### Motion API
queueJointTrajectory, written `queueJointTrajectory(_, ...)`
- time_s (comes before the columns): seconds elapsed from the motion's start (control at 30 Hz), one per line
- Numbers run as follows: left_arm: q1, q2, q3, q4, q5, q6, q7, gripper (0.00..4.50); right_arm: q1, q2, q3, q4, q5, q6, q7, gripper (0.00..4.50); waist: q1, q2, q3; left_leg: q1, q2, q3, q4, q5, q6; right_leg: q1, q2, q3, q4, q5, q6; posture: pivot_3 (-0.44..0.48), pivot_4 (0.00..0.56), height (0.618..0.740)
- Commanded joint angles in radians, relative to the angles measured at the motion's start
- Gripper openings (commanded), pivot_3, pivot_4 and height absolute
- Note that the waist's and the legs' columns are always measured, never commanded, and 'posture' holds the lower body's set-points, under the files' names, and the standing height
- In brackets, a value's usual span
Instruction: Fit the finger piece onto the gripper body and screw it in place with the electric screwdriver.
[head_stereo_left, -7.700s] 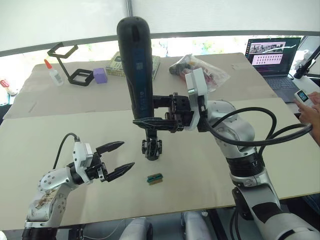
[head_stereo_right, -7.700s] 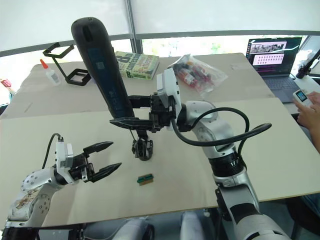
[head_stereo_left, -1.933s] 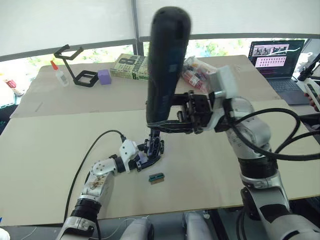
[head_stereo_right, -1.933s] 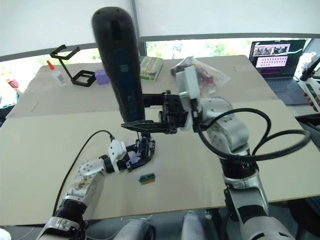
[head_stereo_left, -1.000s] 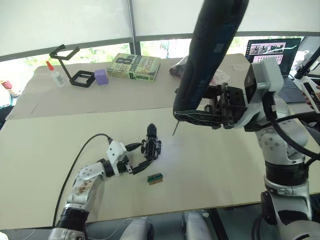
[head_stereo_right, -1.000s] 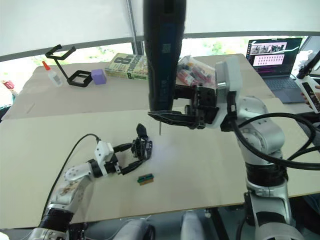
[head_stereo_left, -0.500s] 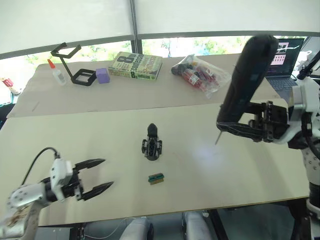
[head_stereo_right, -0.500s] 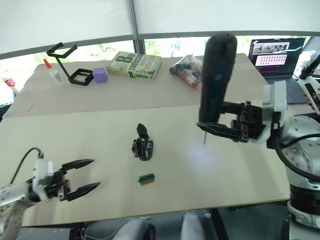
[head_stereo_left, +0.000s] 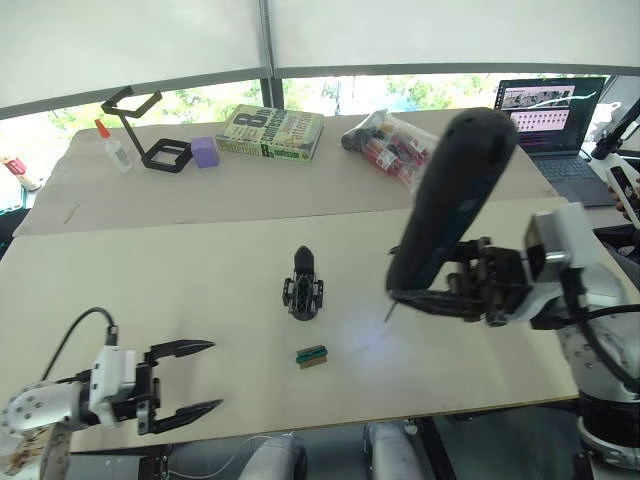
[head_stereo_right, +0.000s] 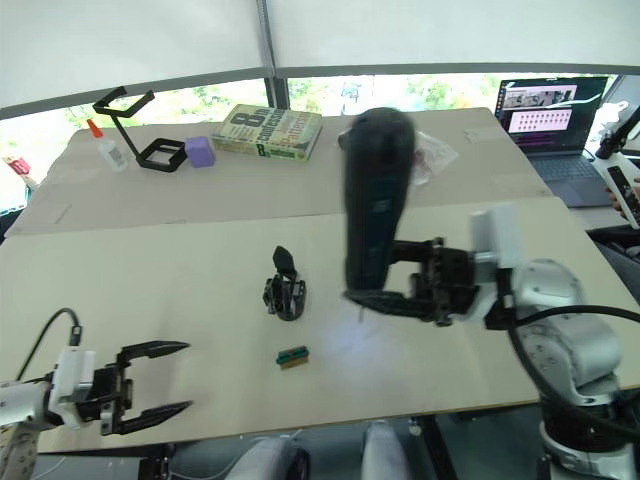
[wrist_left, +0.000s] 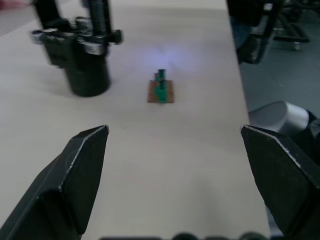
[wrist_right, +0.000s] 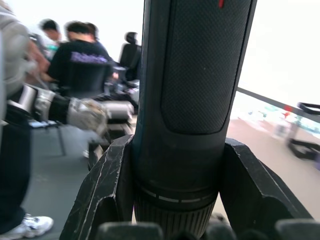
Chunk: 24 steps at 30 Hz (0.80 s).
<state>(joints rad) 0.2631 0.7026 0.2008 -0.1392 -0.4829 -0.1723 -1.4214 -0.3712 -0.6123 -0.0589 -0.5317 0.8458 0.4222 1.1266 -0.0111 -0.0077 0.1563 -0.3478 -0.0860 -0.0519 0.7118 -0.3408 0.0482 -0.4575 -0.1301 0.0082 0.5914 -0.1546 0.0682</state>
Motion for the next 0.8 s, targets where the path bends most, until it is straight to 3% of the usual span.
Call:
queueJointTrajectory(0.03,-0.061,-0.032,-0.106,0.026,0.127,-0.027,0.076,4.46,-0.039,0.050,0.069,-0.010,-0.030,-0.023,-0.020,1.98,0.001,0.000,0.000,0.000,0.000,0.000,0.000,0.000,0.000,0.000,0.000,0.000,0.000,0.000,0.000,0.000,0.150,0.740)
queueJointTrajectory(0.4,-0.211,-0.160,-0.314,0.090,0.221,0.032,0.210,4.46,-0.100,0.181,0.271,0.134,-0.256,-0.185,0.056,1.98,-0.002,-0.002,0.000,0.000,-0.001,0.000,0.001,0.001,-0.002,-0.001,0.000,0.000,0.002,0.000,0.000,0.000,0.150,0.740)
queueJointTrajectory(0.8,-0.274,-0.209,-0.398,0.152,0.275,0.032,0.274,4.46,-0.111,0.269,0.331,0.214,-0.330,-0.241,0.057,1.98,0.021,0.001,-0.002,0.003,-0.002,-0.001,0.001,0.001,-0.002,0.002,0.000,0.000,0.002,0.000,0.000,0.000,0.150,0.740)
